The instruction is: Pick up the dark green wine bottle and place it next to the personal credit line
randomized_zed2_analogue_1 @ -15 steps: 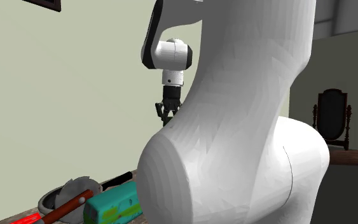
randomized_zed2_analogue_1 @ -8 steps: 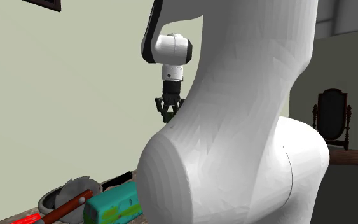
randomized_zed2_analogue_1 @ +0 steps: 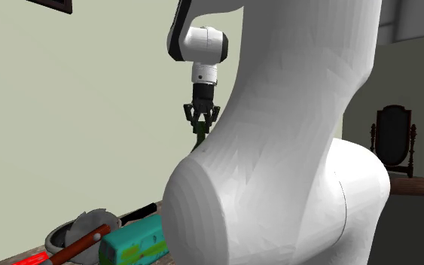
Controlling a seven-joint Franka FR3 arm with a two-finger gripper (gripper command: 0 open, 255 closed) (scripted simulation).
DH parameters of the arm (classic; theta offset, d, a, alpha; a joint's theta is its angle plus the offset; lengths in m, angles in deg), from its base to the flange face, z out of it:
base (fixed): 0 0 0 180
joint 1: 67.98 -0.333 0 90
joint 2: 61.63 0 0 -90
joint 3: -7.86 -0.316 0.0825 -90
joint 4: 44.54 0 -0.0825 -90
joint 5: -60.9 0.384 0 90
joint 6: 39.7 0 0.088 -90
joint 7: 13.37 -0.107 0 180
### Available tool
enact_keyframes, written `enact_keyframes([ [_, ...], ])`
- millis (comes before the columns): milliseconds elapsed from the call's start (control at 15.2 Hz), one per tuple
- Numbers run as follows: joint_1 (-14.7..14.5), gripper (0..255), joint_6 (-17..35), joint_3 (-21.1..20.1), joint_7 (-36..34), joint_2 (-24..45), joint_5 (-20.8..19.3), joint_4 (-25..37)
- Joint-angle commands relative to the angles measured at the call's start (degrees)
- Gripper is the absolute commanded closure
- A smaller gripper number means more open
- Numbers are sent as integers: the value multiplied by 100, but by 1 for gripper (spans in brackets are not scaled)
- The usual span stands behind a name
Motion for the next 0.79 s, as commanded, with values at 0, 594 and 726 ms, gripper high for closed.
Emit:
enact_keyframes([
  [0,2,255,-115,2,-2,-13,-6,103],
  [594,-549,255,15,-722,-1310,-452,-107,-406],
  [726,-668,255,33,-886,-1591,-483,-103,-446],
])
